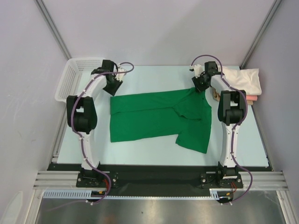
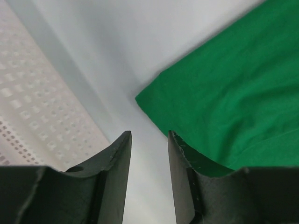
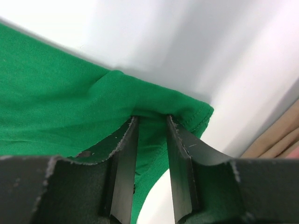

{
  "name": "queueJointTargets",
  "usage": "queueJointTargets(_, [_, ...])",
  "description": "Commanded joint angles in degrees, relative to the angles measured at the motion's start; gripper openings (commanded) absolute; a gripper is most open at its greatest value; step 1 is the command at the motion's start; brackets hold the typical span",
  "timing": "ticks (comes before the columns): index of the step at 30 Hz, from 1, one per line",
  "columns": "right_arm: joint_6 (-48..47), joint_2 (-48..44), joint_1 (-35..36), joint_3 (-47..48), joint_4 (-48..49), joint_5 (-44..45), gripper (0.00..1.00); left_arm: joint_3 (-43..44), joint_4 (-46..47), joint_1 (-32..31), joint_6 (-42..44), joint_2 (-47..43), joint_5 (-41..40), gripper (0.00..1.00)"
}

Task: Fold and stack the t-shirts
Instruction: Fold the tshirt

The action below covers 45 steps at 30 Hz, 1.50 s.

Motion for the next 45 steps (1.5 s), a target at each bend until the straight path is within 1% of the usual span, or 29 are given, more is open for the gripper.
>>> queueJointTargets(1, [-0.1,-0.9,0.3,-1.0,1.4,2.4,0.35,-0.5,-0.4,0.7,-0.2,3.4,-0.3,0.42])
queueJointTargets(6, [-0.2,-2.0,0.2,-2.0,1.1,2.3,0.35,1.6,0.4,0.8,-0.9,7.1,-2.2,0.41])
queueJointTargets(12, [-0.4,-2.4,0.0,-2.4,1.1,2.3,0.35,1.8,0.9,1.0,-0.4,9.7,-3.0,0.35])
queueJointTargets(16, [-0.6,-2.3,0.5,-2.7,1.4,2.4,0.35,2.1,1.0,1.3,-0.2,10.9,-3.4,0.26])
queueJointTargets(20, [-1.0,-1.5,1.0,-2.7,1.6,3.2,0.34,2.4,1.2,1.4,0.0,12.2,-4.3,0.1])
queueJointTargets(24, [-1.7,-0.3,1.8,-2.4,2.0,5.1,0.33,4.2,1.4,1.6,0.0,14.3,-5.1,0.06])
queueJointTargets(28, [-1.5,-0.1,2.1,-2.5,2.3,5.6,0.31,7.3,0.4,1.7,0.2,16.5,-5.0,0.05])
queueJointTargets(31, [-1.5,0.2,2.0,-2.2,2.6,6.4,0.29,11.9,-1.6,1.7,0.2,19.3,-4.7,0.05])
queueJointTargets(32, [-1.5,0.5,2.0,-2.0,2.6,6.5,0.29,14.8,-2.1,1.7,0.2,19.9,-4.5,0.05])
queueJointTargets(38, [-1.9,3.2,1.7,2.2,3.0,7.3,0.29,25.9,-5.4,1.6,1.1,25.9,-5.3,0.05])
queueJointTargets(41, [-2.1,4.5,1.6,4.5,3.6,7.5,0.29,28.7,-5.3,1.4,2.0,27.6,-6.3,0.06])
queueJointTargets(45, [-2.5,5.6,1.7,6.7,4.5,7.8,0.29,29.9,-4.4,1.0,2.4,28.0,-6.9,0.06])
